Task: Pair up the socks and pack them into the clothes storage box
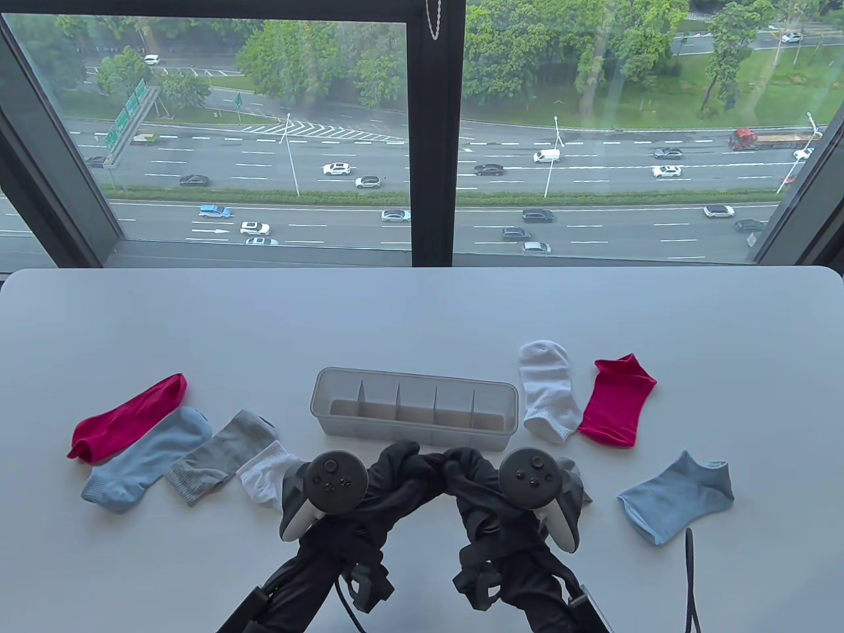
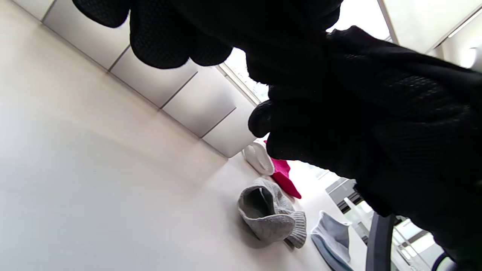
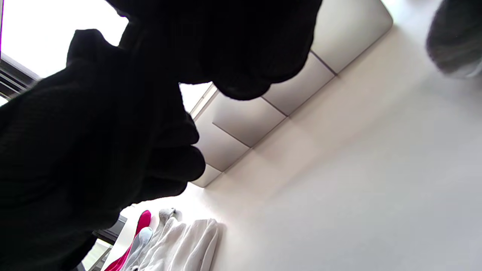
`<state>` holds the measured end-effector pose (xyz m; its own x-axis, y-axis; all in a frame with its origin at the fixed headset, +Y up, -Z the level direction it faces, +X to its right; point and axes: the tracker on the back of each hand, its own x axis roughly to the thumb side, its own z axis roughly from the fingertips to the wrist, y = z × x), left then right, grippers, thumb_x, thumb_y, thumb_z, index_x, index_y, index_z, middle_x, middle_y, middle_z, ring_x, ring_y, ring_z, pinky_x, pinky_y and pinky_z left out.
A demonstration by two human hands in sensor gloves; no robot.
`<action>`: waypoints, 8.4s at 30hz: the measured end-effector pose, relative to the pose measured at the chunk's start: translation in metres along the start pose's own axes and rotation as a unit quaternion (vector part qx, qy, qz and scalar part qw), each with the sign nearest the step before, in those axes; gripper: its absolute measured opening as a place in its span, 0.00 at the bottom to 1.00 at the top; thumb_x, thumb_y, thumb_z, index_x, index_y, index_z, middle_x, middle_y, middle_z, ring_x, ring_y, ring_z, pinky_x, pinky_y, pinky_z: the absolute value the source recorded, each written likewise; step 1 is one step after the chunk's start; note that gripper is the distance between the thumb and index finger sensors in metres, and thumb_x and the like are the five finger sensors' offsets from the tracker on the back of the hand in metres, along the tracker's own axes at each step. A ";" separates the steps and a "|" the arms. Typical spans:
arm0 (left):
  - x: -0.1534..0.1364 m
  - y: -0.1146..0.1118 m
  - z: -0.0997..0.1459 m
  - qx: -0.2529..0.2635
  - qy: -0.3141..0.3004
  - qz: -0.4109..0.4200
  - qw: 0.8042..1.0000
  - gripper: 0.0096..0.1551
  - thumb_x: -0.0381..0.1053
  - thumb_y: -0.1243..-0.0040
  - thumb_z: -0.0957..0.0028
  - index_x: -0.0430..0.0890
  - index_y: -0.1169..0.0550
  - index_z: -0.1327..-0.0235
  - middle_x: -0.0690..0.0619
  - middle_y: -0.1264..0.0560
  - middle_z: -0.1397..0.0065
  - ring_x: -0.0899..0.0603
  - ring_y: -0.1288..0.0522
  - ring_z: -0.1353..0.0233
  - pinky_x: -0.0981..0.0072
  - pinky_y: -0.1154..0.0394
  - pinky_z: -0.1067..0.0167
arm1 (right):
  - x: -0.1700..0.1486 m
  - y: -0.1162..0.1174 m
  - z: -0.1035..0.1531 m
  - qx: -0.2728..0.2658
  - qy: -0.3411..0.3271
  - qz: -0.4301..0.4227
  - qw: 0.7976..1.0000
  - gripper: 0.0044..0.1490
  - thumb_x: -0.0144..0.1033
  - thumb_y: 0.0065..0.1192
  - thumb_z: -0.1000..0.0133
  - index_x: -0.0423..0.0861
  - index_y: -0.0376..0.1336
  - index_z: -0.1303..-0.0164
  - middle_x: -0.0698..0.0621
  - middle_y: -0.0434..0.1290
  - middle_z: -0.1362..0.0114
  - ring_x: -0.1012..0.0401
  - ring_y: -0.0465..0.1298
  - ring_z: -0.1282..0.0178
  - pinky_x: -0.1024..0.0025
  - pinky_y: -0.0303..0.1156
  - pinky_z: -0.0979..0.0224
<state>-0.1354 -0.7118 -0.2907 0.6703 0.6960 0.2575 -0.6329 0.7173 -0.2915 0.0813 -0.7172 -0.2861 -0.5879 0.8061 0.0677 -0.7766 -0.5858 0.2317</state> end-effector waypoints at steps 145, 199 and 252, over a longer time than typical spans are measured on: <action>0.007 -0.002 0.000 -0.040 -0.008 -0.085 0.996 0.24 0.42 0.50 0.39 0.41 0.23 0.32 0.40 0.18 0.35 0.36 0.17 0.35 0.39 0.27 0.31 | 0.007 -0.001 -0.002 0.023 -0.001 0.172 0.985 0.27 0.54 0.60 0.48 0.55 0.69 0.41 0.49 0.80 0.36 0.51 0.79 0.35 0.53 0.73 0.28; -0.155 0.124 0.032 -0.170 0.413 -0.265 0.854 0.44 0.50 0.48 0.38 0.46 0.54 0.15 0.40 0.55 0.11 0.27 0.52 0.14 0.27 0.51 0.22 | -0.015 0.030 -0.009 0.147 0.105 0.285 0.941 0.50 0.59 0.45 0.45 0.54 0.33 0.19 0.37 0.31 0.13 0.39 0.29 0.18 0.35 0.35 0.20; 0.031 0.026 -0.005 0.018 -0.032 -0.011 0.999 0.23 0.43 0.51 0.37 0.41 0.28 0.30 0.34 0.25 0.28 0.30 0.22 0.32 0.34 0.29 0.33 | -0.001 -0.020 0.004 0.069 -0.005 -0.026 0.997 0.51 0.46 0.68 0.48 0.45 0.45 0.22 0.37 0.53 0.16 0.37 0.54 0.20 0.38 0.58 0.23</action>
<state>-0.1295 -0.6716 -0.2947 0.6596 0.6794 0.3215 -0.6320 0.7328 -0.2521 0.0987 -0.7062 -0.2874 -0.5445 0.8366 0.0605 -0.7672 -0.5259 0.3671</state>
